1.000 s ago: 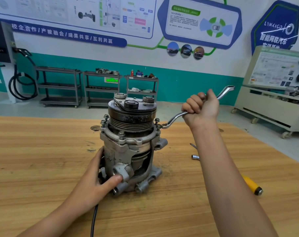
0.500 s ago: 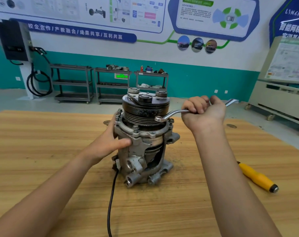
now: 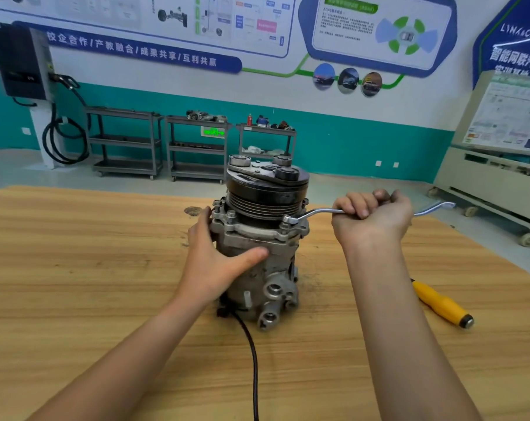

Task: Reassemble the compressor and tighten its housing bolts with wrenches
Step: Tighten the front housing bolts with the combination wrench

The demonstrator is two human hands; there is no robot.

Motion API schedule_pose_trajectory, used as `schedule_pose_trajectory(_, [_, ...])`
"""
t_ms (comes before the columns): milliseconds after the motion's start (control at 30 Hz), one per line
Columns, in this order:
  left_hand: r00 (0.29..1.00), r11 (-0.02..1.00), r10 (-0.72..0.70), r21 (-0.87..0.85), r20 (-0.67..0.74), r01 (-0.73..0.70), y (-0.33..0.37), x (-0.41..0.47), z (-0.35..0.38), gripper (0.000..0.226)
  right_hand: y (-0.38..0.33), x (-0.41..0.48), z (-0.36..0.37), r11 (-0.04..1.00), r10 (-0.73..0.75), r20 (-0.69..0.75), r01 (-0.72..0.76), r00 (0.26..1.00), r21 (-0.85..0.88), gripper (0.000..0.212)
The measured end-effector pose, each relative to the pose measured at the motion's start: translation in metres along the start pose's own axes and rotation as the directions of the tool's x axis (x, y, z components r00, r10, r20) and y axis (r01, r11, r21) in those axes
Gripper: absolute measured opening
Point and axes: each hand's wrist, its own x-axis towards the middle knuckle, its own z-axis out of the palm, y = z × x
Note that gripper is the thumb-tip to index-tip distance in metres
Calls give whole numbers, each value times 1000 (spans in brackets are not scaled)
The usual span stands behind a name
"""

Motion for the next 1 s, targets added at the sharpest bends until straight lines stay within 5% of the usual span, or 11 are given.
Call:
schedule_pose_trajectory(200, [1000, 998, 15, 56, 19, -16, 0, 1, -9, 127, 4, -15, 1, 990, -99, 75, 106, 992, -92, 42])
schedule_pose_trajectory(333, [1000, 994, 20, 106, 23, -22, 3, 3, -10, 124, 12, -36, 1, 911, -304, 253, 357, 919, -204, 48])
schedule_pose_trajectory(533, [1000, 987, 3, 161, -13, 0, 6, -6, -2, 126, 38, -66, -31, 634, -523, 611, 750, 594, -188, 45])
schedule_pose_trajectory(800, [998, 996, 55, 77, -8, -54, 2, -9, -8, 102, 74, -75, -63, 128, -491, 849, 980, 195, -150, 54])
schedule_pose_trajectory(867, [998, 996, 62, 67, -20, -61, 2, -12, -9, 107, 72, -75, -62, 143, -500, 828, 967, 253, -209, 51])
schedule_pose_trajectory(900, [997, 995, 72, 75, -25, -70, 2, -14, -9, 108, 68, -76, -58, 205, -523, 781, 940, 340, -271, 44])
schedule_pose_trajectory(1000, [997, 994, 73, 81, -19, -71, 2, -17, -10, 106, 47, -72, -40, 509, -540, 589, 791, 601, -340, 39])
